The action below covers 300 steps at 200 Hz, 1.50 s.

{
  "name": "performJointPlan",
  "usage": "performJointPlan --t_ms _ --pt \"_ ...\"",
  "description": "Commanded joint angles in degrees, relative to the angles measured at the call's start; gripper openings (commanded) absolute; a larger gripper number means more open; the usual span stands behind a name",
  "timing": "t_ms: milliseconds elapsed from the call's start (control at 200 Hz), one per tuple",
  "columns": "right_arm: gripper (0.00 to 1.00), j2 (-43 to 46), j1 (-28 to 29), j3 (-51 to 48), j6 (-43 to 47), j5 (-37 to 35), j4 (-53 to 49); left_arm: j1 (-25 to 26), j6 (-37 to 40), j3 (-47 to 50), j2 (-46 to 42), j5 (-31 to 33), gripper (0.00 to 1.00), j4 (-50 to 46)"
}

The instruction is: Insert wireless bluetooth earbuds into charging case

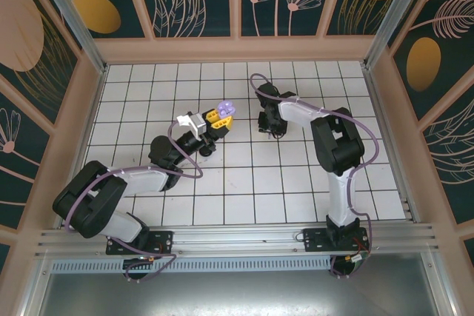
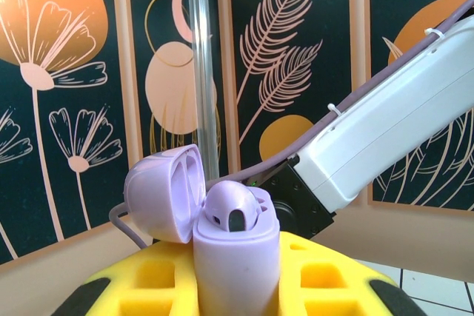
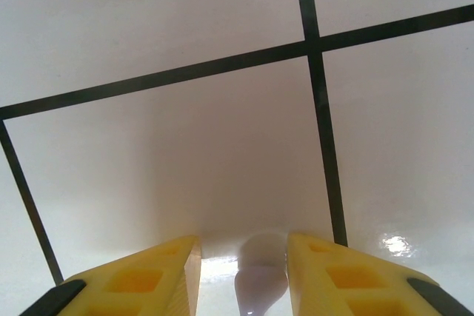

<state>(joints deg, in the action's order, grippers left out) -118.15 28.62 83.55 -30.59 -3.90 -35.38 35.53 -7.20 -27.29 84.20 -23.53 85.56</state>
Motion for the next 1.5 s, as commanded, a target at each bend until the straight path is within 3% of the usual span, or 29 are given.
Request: performJointPlan --t_ms 0,576,746,951,1496 --pt "0.36 -1.0 1.3 0.9 -0.2 -1.0 -1.2 -0.4 -0.9 0.5 0.3 -0.7 0.00 3.4" --pt "0.35 0.5 2.3 -2.9 -0.7 -1.7 -0.8 -0.4 -1.5 0.6 0.6 -0.7 0.00 4.3" --pt "0.26 1.0 2.4 -2.9 -0.1 -1.7 -0.7 -0.4 -1.5 0.6 0.4 -0.8 0.00 4.3" --pt "0.22 2.4 2.4 -3.0 2.7 -1.9 0.2 -0.4 -1.8 0.5 0.2 -0.8 0.00 4.2" --pt "0.20 14.4 3.5 -7.9 3.7 -2.2 5.3 -0.4 -1.4 0.6 -0.9 -1.1 0.00 2.7"
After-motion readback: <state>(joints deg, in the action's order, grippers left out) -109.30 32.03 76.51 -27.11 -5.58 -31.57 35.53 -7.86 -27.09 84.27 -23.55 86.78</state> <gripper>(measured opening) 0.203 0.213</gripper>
